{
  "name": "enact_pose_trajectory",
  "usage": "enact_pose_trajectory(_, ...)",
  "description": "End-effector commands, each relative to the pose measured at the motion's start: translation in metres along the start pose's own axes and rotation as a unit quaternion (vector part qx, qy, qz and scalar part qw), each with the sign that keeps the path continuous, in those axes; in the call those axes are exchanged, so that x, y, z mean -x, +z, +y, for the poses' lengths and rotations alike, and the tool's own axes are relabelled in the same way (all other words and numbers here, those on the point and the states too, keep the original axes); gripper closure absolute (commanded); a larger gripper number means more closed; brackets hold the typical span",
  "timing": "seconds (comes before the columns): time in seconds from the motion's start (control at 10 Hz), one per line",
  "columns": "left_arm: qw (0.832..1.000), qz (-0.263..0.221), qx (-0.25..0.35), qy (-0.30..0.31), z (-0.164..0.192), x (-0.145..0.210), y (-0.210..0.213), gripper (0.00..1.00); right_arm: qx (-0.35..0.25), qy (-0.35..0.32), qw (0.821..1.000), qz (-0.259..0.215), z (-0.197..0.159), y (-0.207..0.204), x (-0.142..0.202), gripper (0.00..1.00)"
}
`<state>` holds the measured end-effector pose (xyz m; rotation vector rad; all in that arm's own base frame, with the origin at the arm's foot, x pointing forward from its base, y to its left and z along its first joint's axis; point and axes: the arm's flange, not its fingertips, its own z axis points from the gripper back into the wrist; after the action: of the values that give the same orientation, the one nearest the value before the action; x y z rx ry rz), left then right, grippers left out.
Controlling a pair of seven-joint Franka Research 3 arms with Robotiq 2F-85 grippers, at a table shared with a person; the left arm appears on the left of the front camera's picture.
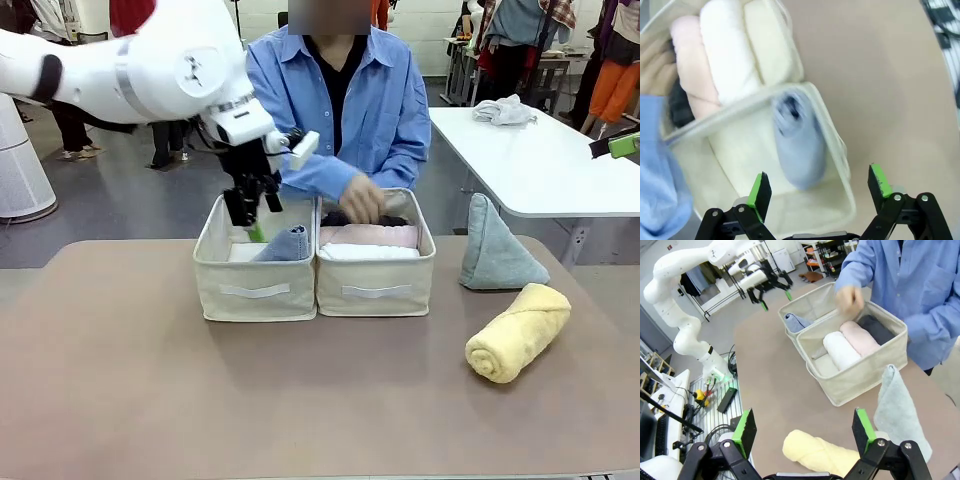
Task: Sort the towels based on their folding style.
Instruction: Pick up one triangle-folded towel and place it in the left Fabric basket.
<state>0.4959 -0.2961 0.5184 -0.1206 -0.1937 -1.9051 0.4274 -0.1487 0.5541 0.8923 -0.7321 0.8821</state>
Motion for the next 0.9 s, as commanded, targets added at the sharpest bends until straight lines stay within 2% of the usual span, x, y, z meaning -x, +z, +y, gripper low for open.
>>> enact_pose_trajectory(0.0, 0.998, 0.025, -0.003, -0.059, -0.078, 0.066, 0.06, 0.0, -0.004, 0.001, 1.0, -0.006, 0.001, 0.0, -0.001, 0.0)
enact_pose_trajectory(0.2, 0.999, 0.046, -0.023, -0.007, -0.134, 0.118, 0.085, 0.0, -0.004, 0.001, 1.0, -0.006, 0.001, 0.0, -0.001, 0.0)
enact_pose_trajectory(0.4, 0.996, 0.013, -0.04, 0.073, -0.159, 0.166, 0.087, 0.0, -0.004, 0.001, 1.0, -0.006, 0.001, 0.0, -0.001, 0.0)
enact_pose_trajectory(0.6, 0.993, 0.002, -0.042, 0.11, -0.164, 0.185, 0.083, 0.0, -0.004, 0.001, 1.0, -0.006, 0.001, 0.0, -0.001, 0.0)
enact_pose_trajectory(0.7, 0.997, 0.014, -0.029, 0.068, -0.17, 0.18, 0.1, 0.0, -0.004, 0.001, 1.0, -0.006, 0.001, 0.0, -0.001, 0.0)
enact_pose_trajectory(0.8, 0.997, 0.014, -0.029, 0.068, -0.17, 0.18, 0.1, 0.0, -0.004, 0.001, 1.0, -0.006, 0.001, 0.0, -0.001, 0.0)
